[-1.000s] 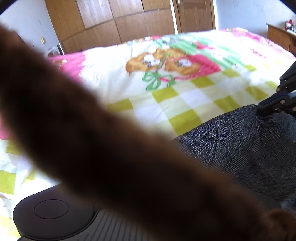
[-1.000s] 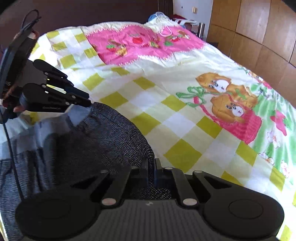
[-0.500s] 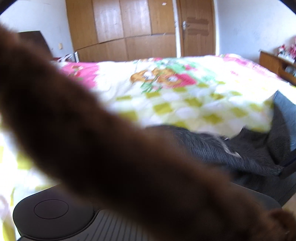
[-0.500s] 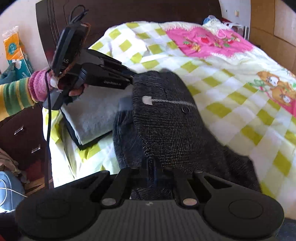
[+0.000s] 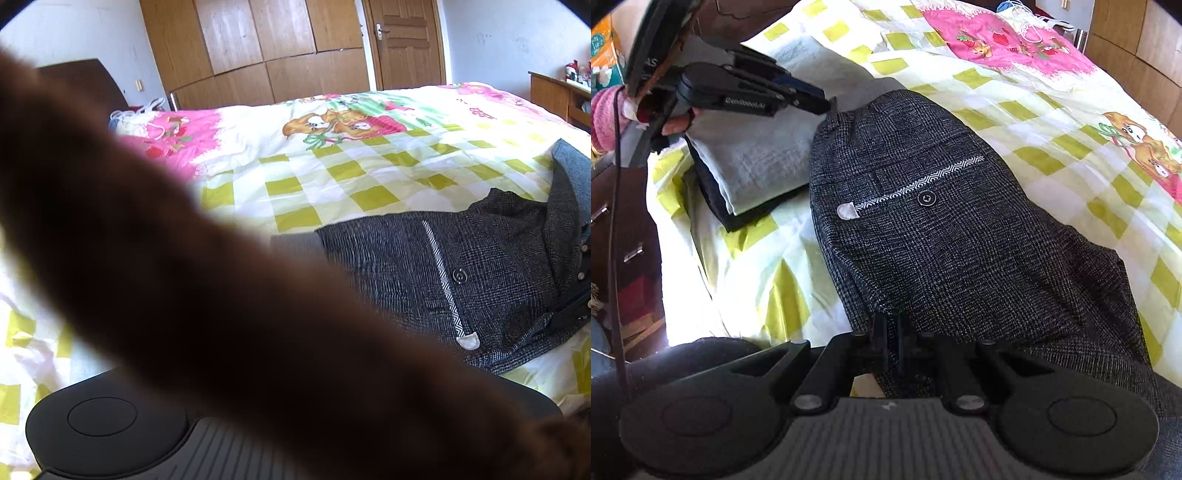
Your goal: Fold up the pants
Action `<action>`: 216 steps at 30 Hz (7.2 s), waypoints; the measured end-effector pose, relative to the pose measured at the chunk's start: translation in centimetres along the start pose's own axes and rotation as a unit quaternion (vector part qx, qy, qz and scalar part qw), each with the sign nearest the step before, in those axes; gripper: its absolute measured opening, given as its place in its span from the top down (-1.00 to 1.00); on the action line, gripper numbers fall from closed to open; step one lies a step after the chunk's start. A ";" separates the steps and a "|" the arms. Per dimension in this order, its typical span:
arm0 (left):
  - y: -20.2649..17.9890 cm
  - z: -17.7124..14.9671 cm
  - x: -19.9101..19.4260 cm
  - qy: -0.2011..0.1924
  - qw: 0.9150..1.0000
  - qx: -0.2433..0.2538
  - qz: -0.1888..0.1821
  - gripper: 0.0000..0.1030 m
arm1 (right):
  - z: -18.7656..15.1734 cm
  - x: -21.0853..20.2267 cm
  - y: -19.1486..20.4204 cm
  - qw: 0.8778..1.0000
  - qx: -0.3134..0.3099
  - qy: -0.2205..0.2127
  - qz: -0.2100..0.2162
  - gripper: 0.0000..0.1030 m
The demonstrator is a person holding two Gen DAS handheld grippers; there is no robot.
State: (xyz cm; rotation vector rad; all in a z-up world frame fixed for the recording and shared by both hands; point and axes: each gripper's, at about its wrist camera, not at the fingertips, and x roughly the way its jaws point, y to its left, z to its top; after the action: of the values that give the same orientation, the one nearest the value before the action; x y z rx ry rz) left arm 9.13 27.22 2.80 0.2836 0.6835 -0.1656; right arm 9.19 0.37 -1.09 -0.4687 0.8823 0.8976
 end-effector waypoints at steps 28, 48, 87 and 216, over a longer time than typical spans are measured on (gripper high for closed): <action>-19.9 6.5 3.7 -0.037 0.976 0.063 -0.206 0.63 | -8.3 -10.1 -23.9 0.874 0.442 -0.070 -0.190 0.05; -27.1 9.6 3.8 -0.047 0.970 0.128 -0.200 0.40 | -11.6 -17.2 -27.9 0.814 0.502 -0.228 -0.181 0.58; -36.3 8.3 4.9 -0.006 0.942 0.151 -0.300 0.34 | -18.1 -18.8 -33.7 0.822 0.493 -0.182 -0.219 0.63; -31.7 3.2 2.3 -0.029 0.952 0.233 -0.195 0.06 | -19.9 -9.9 -8.6 0.985 -0.049 -0.004 -0.163 0.25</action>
State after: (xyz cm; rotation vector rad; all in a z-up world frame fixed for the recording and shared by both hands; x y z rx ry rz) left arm 5.10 -3.95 -2.76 0.5925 0.6309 -0.7169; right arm 4.05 -22.66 -4.34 -0.6730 0.7299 0.6428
